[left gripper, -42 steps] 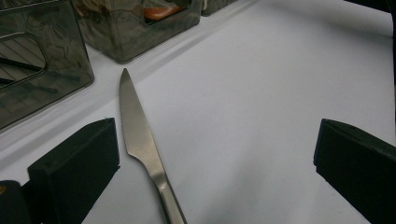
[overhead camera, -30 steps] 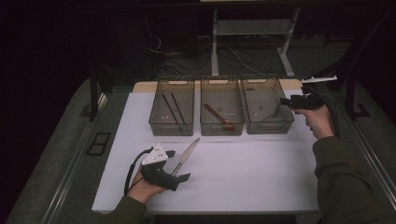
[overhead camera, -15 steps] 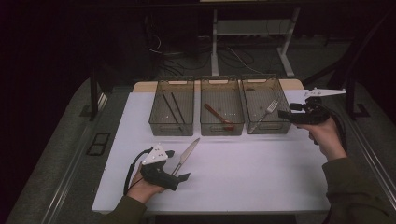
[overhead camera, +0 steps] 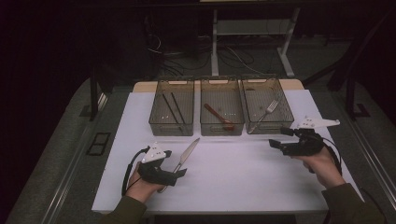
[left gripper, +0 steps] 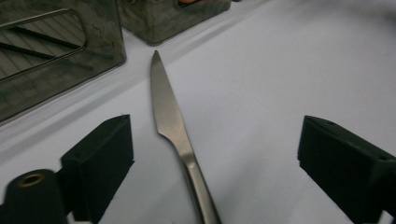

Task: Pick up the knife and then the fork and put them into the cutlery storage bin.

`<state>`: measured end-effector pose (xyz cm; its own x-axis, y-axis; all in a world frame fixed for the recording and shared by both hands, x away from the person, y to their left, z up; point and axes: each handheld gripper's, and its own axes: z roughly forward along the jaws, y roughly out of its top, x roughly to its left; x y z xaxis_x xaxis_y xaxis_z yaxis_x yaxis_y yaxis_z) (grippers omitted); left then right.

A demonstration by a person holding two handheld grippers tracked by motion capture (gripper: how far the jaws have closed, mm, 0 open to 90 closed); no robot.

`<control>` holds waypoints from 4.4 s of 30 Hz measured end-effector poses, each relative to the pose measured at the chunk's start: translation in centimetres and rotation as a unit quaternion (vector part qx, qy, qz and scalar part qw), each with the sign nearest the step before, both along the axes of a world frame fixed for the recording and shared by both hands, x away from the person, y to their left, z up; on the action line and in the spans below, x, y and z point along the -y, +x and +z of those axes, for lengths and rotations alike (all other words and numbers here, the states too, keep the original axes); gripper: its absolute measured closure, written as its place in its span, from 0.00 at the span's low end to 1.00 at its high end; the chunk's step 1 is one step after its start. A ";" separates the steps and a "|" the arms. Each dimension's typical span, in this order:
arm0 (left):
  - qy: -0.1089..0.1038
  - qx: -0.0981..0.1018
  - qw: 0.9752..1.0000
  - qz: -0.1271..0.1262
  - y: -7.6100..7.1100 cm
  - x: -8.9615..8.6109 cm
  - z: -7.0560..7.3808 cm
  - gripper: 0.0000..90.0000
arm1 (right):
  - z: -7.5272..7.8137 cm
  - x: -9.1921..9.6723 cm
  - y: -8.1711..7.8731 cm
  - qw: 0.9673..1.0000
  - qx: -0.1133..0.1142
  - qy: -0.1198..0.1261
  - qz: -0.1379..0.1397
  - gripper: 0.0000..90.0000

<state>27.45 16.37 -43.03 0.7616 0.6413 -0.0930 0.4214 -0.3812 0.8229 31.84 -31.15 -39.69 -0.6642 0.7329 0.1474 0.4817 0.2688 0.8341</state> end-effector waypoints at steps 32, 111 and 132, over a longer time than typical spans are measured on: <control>0.077 -0.076 0.993 0.040 0.4 1.0 -1.5 0.82 | -4.0 -0.7 -5.0 1.000 -0.005 -0.020 0.022 0.23; -0.039 0.052 0.998 -0.023 1.6 7.6 4.3 0.88 | 2.8 -11.3 -0.9 0.989 0.004 0.115 0.095 0.50; -0.051 0.081 0.995 -0.012 2.3 10.5 4.6 0.88 | 2.8 -14.0 1.2 0.985 -0.015 0.138 0.102 0.82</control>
